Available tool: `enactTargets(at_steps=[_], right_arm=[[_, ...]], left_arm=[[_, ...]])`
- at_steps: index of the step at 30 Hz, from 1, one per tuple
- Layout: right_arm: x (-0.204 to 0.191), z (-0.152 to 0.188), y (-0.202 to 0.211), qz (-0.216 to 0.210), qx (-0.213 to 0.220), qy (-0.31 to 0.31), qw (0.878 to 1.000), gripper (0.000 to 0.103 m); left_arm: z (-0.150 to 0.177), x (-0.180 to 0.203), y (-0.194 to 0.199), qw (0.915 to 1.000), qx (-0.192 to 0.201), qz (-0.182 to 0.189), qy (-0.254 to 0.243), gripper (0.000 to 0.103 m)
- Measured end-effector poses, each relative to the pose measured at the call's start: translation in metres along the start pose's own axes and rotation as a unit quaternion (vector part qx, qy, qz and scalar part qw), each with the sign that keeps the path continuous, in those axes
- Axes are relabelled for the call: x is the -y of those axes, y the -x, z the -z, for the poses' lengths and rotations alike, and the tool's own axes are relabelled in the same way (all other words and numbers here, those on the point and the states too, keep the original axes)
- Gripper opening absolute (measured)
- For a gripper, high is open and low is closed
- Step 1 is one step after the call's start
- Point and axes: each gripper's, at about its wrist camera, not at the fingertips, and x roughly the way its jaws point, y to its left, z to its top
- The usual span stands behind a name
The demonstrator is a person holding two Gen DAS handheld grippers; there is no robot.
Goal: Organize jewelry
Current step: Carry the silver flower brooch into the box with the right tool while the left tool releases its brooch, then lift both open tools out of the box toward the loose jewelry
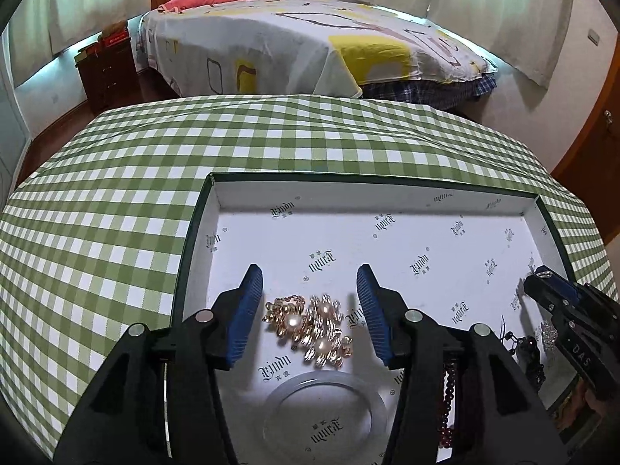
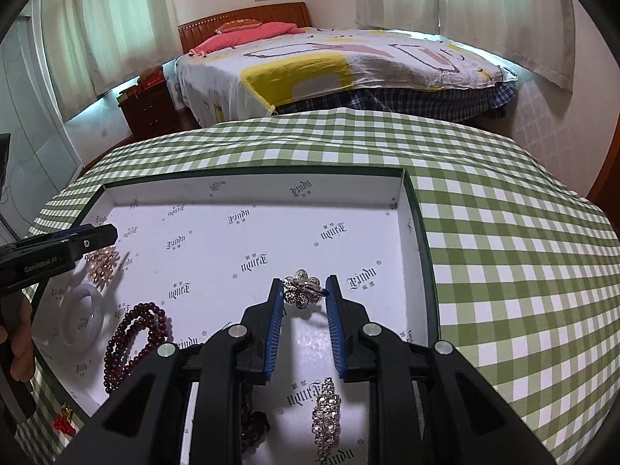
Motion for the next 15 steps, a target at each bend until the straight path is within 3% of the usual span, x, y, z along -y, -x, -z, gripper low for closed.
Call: enactTargets(at_steps=[5, 7, 15], right_arm=[[0.000, 0.002, 0.000, -0.002, -0.001, 0.001, 1.000, 0.024], [-0.001, 0.002, -0.001, -0.003, -0.002, 0.002, 1.000, 0.026], [-0.005, 0.002, 0.005, -0.011, 0.011, 0.002, 1.000, 0.044]], left_arm=[[0.002, 0.000, -0.001, 1.0000, 0.000, 0.000, 0.004, 0.051], [0.003, -0.001, -0.001, 1.0000, 0.002, 0.002, 0.005, 0.056], [0.008, -0.003, 0.012, 0.9997, 0.025, -0.002, -0.007, 0.061]])
